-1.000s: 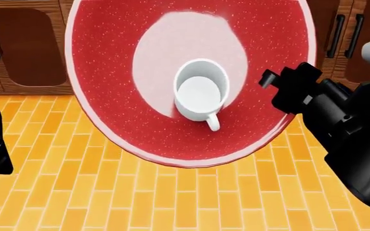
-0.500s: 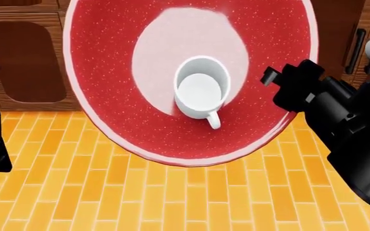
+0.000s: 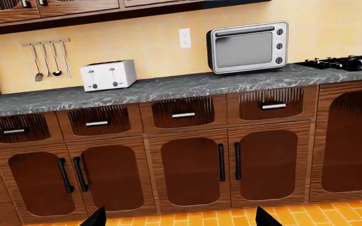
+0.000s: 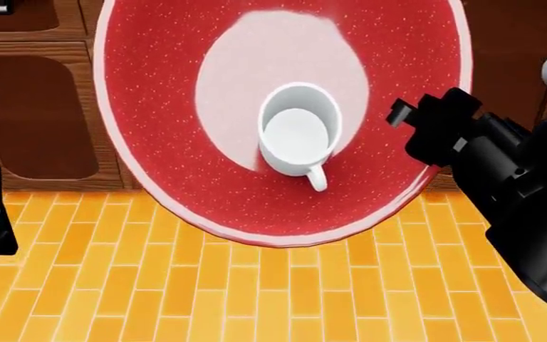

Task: Place the cup inside the bowl on the dining table and move the bowl to any counter.

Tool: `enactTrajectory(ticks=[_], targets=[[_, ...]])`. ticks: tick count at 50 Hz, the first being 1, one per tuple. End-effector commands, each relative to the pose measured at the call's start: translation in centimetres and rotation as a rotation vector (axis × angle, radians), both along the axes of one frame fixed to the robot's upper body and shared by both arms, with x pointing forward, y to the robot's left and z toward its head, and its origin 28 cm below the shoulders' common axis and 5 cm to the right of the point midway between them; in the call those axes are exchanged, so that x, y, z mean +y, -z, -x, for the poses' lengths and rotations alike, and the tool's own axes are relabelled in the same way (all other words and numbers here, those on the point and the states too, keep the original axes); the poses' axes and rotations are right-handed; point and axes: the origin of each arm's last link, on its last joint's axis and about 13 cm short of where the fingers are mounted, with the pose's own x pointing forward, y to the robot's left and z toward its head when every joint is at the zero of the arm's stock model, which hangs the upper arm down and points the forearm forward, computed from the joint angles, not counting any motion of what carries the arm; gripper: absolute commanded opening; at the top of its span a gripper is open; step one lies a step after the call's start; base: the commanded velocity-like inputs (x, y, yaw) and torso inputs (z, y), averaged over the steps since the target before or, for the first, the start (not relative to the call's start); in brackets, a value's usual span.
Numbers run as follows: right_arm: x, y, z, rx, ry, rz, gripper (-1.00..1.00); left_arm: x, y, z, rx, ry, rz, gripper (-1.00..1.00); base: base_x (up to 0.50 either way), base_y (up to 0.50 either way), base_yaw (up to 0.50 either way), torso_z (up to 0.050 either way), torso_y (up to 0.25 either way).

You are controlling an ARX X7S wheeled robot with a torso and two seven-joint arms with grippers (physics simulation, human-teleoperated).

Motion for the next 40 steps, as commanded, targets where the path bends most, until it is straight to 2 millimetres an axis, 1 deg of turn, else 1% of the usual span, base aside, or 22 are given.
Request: enactTrajectory(ticks=[1, 6, 24, 40], targets=[[0.0, -0.13, 0.05, -0.019, -0.003, -0.012, -1.0, -0.14, 0.28, -0.06, -0.003, 0.005, 0.002, 1.0, 0.5, 0.14, 0.0, 0.0, 0.0], [-0.01, -0.29, 0.01, -0.024, -0.002, -0.015, -1.0, -0.32, 0.36, -0.12, -0.002, 0.006, 0.002, 1.0, 0.45, 0.09, 0.0, 0.0, 0.002], [0.16, -0.09, -0.18, -0.022, 0.0, -0.013, -1.0, -0.19, 0.51, -0.15, -0.003, 0.004, 0.005, 1.0, 0.5, -0.09, 0.0, 0.001, 0.001], [0.26, 0.05, -0.27, -0.023, 0.004, -0.015, -1.0, 0.03, 0.5, -0.04, -0.004, 0.003, 0.006, 1.0, 0.5, -0.01, 0.0, 0.0, 0.002]])
